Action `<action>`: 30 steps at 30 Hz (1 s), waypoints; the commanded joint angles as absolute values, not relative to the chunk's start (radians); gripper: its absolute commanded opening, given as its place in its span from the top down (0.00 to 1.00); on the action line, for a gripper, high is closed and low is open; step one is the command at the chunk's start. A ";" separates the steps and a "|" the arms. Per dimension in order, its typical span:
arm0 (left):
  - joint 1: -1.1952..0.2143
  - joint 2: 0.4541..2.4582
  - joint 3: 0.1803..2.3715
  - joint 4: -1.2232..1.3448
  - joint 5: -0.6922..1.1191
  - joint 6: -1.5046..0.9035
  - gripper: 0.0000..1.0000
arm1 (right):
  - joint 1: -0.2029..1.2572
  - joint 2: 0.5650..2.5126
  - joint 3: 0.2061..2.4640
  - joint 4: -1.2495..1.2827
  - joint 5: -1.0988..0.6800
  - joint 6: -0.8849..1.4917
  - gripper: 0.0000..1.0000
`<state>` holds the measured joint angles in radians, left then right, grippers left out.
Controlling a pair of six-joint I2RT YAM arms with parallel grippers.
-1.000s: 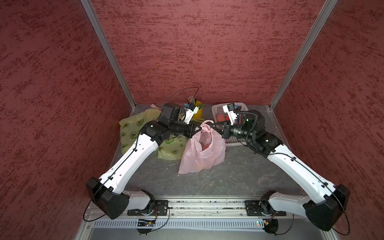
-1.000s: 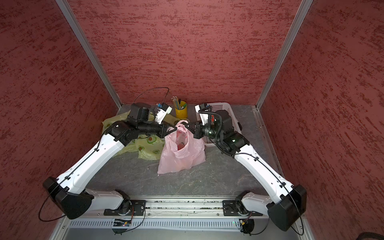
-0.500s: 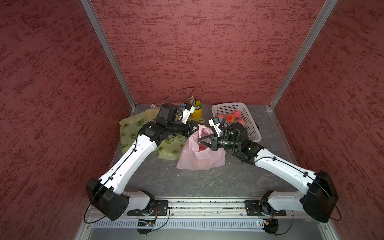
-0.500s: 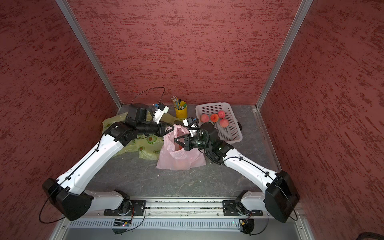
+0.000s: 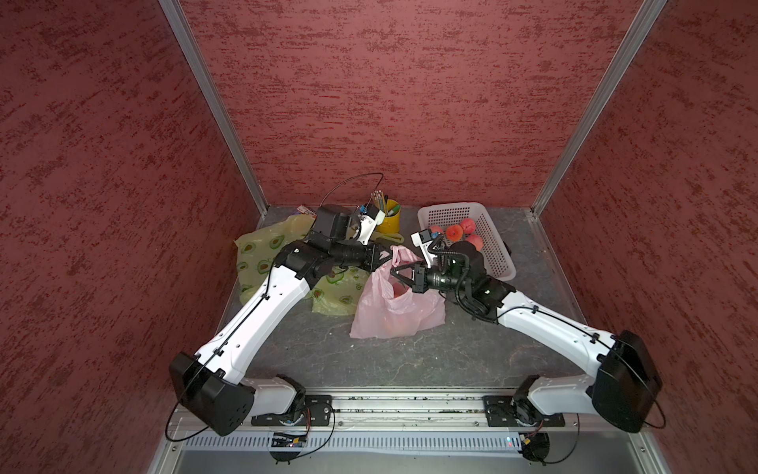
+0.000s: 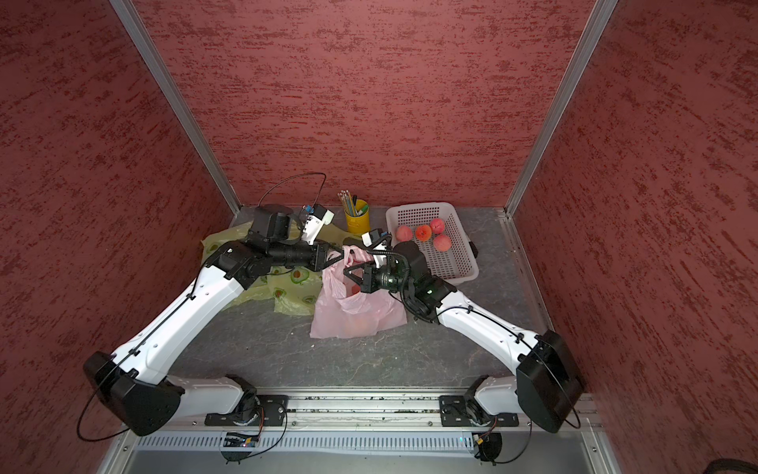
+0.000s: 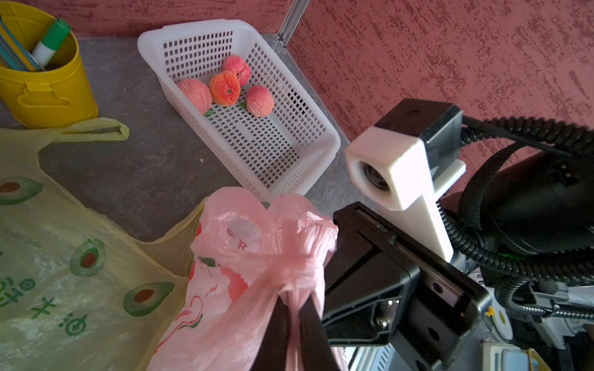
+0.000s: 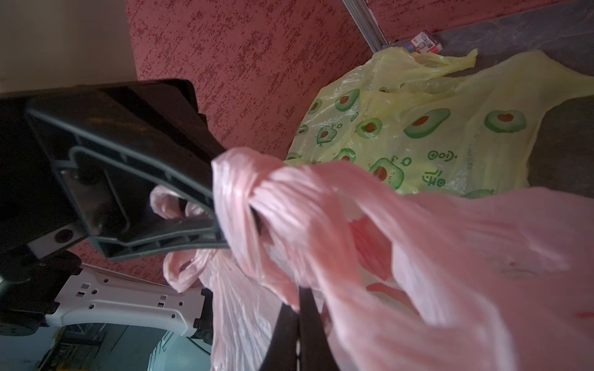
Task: Place the peach into a plastic bag & tie a knot
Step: Cross the plastic bag at the center of the board.
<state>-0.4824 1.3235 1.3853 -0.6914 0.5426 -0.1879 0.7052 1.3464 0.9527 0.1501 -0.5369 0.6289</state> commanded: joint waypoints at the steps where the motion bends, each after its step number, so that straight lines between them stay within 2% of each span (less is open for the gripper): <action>1: -0.477 1.306 1.382 -0.707 0.550 -0.181 0.81 | 0.710 1.318 0.962 0.178 -0.505 0.631 1.00; 12: -0.472 1.304 1.380 -0.707 0.552 -0.185 0.57 | 0.710 1.323 0.950 0.176 -0.506 0.629 1.00; 18: -0.471 1.320 1.387 -0.707 0.546 -0.194 0.57 | 0.710 1.331 0.951 0.180 -0.552 0.620 1.00; 30: -0.475 1.349 1.407 -0.704 0.548 -0.202 0.65 | 0.729 1.356 0.966 0.162 -0.614 0.583 1.00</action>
